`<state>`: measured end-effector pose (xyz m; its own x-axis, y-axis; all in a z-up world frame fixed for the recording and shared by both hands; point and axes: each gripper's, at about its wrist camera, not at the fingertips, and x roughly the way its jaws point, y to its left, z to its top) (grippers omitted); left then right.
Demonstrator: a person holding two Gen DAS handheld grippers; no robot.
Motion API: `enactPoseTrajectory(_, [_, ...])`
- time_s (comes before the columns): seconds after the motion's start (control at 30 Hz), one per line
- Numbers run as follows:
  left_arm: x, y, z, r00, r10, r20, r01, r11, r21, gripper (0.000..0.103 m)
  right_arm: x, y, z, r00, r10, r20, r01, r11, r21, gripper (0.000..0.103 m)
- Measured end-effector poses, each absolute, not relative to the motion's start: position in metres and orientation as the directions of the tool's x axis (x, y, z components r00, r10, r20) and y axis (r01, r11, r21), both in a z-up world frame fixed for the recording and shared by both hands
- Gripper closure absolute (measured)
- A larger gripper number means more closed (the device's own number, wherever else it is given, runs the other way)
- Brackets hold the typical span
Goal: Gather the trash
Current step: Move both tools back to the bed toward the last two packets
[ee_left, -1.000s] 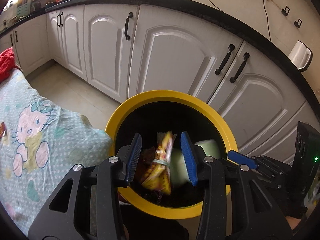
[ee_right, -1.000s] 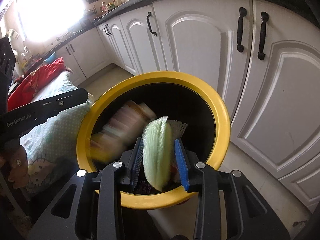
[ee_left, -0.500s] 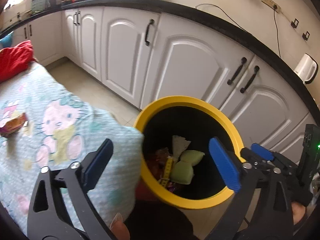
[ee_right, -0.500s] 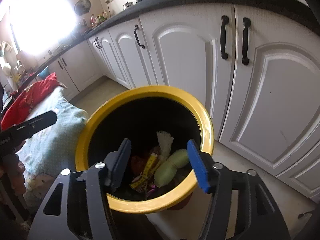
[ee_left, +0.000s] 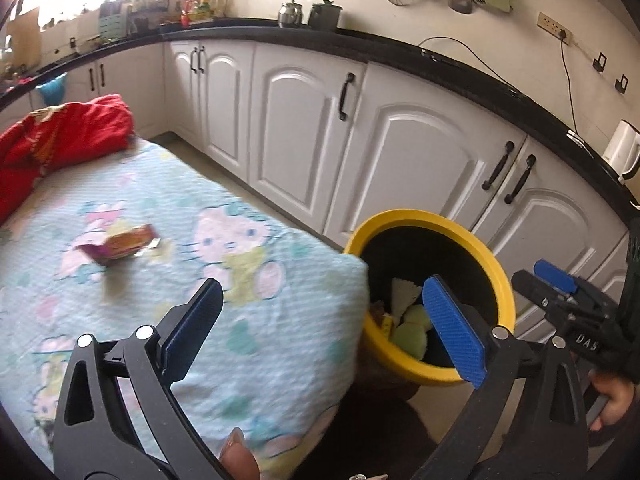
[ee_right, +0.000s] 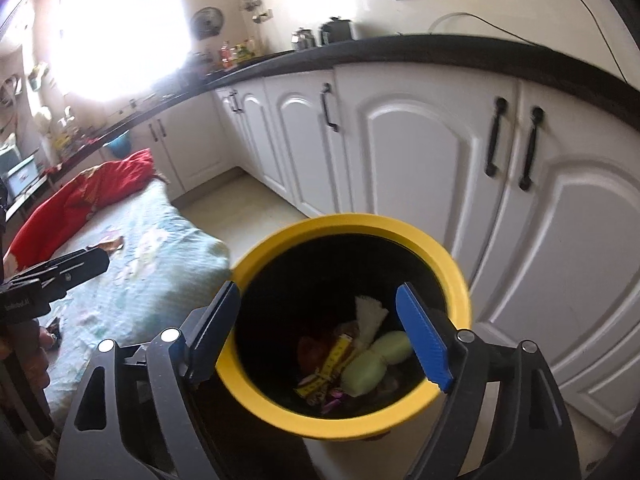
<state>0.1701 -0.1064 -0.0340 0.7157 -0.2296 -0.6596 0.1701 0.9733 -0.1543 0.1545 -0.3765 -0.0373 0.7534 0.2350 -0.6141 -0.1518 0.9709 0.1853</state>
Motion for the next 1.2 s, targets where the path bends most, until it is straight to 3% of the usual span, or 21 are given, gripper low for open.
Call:
enactPoseTrajectory(0.7, [0.123, 0.009, -0.022, 0.750, -0.118, -0.651, 0.060, 0.992, -0.110, 0.011, 0.174, -0.237, 0.010, 0.636, 0.492, -0.594, -0.486, 0.854, 0.187, 0.023])
enactPoseTrajectory(1.2, [0.095, 0.067, -0.051, 0.659, -0.169, -0.733, 0.138, 0.985, -0.103, 0.011, 0.230, -0.112, -0.013, 0.497, 0.533, -0.685, -0.682, 0.728, 0.072, 0.024])
